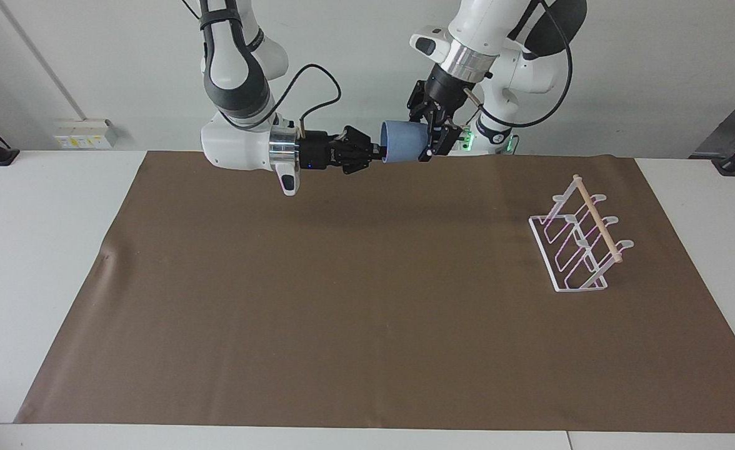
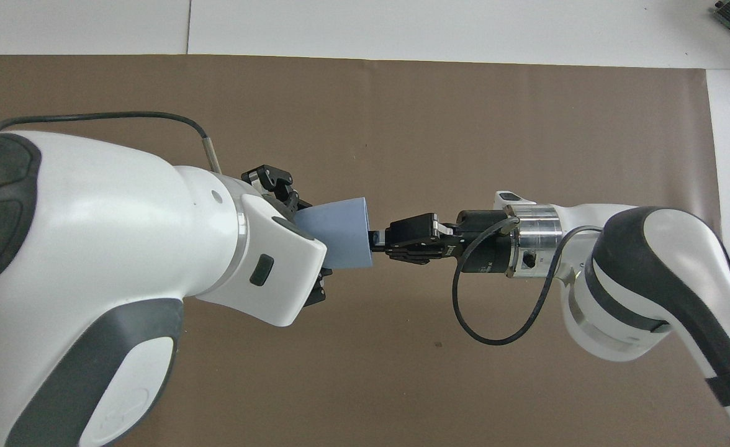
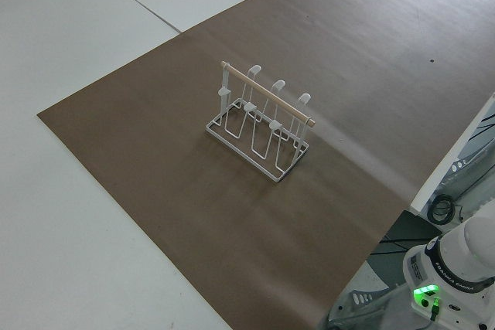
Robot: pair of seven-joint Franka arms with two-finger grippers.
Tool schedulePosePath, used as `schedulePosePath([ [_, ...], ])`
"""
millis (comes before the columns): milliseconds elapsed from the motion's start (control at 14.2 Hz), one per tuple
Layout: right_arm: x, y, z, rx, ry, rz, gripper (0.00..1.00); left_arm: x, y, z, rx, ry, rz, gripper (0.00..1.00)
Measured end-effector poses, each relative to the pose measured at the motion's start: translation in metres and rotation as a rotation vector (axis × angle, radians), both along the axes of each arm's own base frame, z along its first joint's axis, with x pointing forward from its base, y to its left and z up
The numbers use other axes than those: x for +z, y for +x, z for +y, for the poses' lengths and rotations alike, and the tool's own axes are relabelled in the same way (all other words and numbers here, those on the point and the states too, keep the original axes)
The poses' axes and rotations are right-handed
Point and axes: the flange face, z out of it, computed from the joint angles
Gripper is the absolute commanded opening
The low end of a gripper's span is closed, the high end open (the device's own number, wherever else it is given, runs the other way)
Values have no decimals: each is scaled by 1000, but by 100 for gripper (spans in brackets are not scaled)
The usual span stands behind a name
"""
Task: Hang cup on cup holder
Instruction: 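Open the right gripper and withdraw it while the left gripper holds the cup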
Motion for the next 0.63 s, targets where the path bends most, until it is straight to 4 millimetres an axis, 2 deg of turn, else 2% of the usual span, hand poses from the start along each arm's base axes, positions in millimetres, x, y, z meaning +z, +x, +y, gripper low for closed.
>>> schedulePosePath([
  [71, 0, 0, 0, 0, 0, 0, 41, 0, 0, 0, 1, 0, 0, 0],
  [141, 0, 0, 0, -4, -1, 0, 89, -1, -1, -1, 4, 1, 6, 0],
  [212, 0, 1, -1, -6, -1, 0, 100, -1, -2, -3, 10, 1, 10, 0],
  [423, 1, 4, -4, -23, -3, 15, 100, -8, -10, -12, 1, 10, 33, 0],
  [635, 1, 7, -13, -37, -10, 17, 100, -11, -8, -9, 12, 13, 39, 0],
])
